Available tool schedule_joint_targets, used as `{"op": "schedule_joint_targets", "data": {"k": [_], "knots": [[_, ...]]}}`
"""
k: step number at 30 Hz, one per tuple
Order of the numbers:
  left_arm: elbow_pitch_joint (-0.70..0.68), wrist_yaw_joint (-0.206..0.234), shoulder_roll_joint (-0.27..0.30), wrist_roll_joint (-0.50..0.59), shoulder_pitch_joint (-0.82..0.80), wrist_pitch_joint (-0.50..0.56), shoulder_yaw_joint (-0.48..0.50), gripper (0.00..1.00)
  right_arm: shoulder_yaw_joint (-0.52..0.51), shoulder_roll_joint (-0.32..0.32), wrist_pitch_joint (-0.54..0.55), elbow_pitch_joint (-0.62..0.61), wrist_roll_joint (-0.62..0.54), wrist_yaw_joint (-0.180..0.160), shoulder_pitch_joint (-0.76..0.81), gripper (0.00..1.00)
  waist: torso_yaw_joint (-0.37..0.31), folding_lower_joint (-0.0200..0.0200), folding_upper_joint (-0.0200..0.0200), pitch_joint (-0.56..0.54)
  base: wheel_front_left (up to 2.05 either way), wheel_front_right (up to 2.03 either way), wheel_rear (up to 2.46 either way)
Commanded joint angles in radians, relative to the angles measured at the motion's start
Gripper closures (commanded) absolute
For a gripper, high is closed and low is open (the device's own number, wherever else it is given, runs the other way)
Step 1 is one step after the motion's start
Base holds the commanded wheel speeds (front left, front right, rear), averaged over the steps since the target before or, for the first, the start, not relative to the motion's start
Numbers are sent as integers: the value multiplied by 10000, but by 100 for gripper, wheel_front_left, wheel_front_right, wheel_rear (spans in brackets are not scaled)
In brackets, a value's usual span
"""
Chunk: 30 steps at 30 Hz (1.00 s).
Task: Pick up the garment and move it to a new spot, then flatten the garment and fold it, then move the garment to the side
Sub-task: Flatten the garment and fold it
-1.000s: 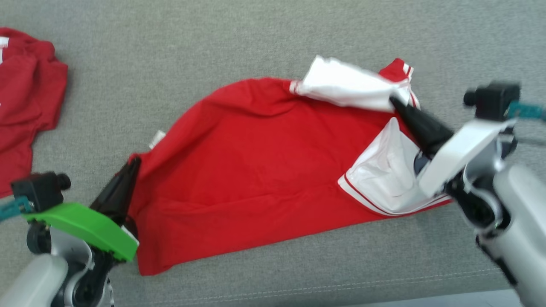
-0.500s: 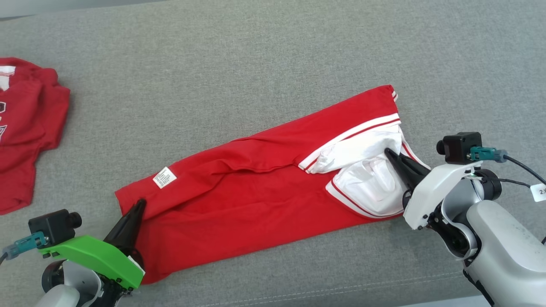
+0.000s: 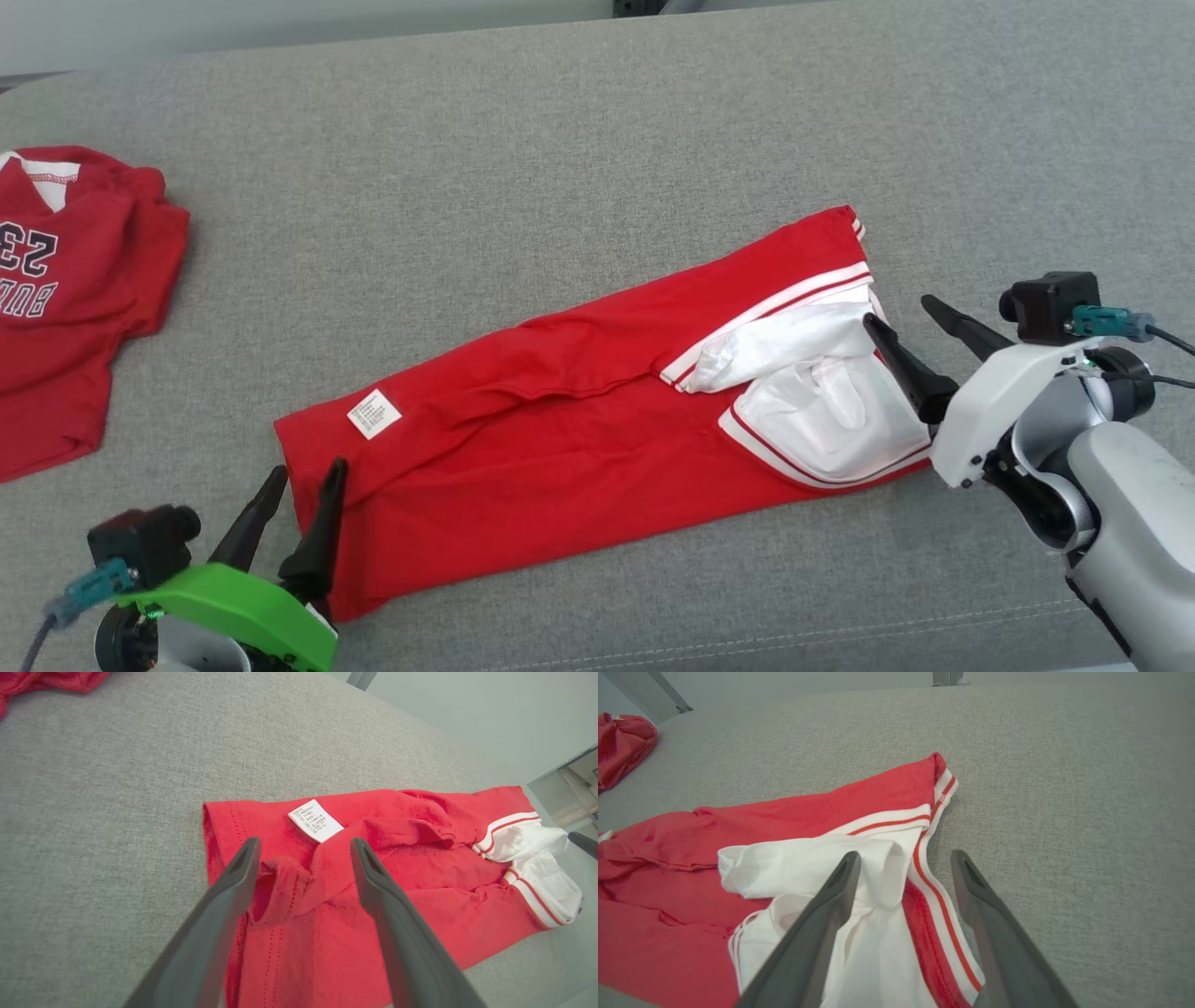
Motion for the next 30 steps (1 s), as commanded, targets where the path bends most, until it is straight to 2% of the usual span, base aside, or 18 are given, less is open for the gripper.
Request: {"op": "schedule_joint_targets", "data": {"k": [1,6,9,10,16,17,22,27,30], "knots": [[-5,294,-38,500,378,-536,-32,0,-177,-225,111,-255,60,0,228,0,-115,0,85,-257,0,0,0],[-408,1190,-553,2000,1191,-1278,346,0,-927,-586,440,-1079,-174,0,776,0,-182,0,85,-739,0,0,0],[-965,1491,-1152,3367,1700,-1307,1273,0,-1392,-510,755,-1472,-285,0,1141,0,-108,0,85,-870,0,0,0],[-1271,1486,-1535,4370,2053,-1312,1810,0,-1669,-317,967,-1615,-408,0,1297,0,-22,0,85,-777,0,0,0],[-1623,660,-2603,6244,2261,-1315,2730,0,-2289,618,1295,-1062,-1019,0,918,0,390,0,85,-134,0,0,0],[-1623,660,-2603,6244,2261,-1315,2730,0,-2289,618,1295,-1062,-1019,0,918,0,390,0,85,-134,0,0,0],[-1386,-166,-3303,7064,2087,-1312,3312,0,-2296,1265,1260,121,-1646,0,319,0,739,0,85,285,0,0,0],[-1070,-814,-4015,7444,2048,-1310,3959,0,-2156,1541,1193,1358,-2113,0,-148,0,978,0,85,428,0,0,0],[-934,-1134,-4326,7683,2090,-1310,4254,0,-2052,1694,1201,1926,-1956,0,-283,0,1045,0,85,429,0,0,0]]}}
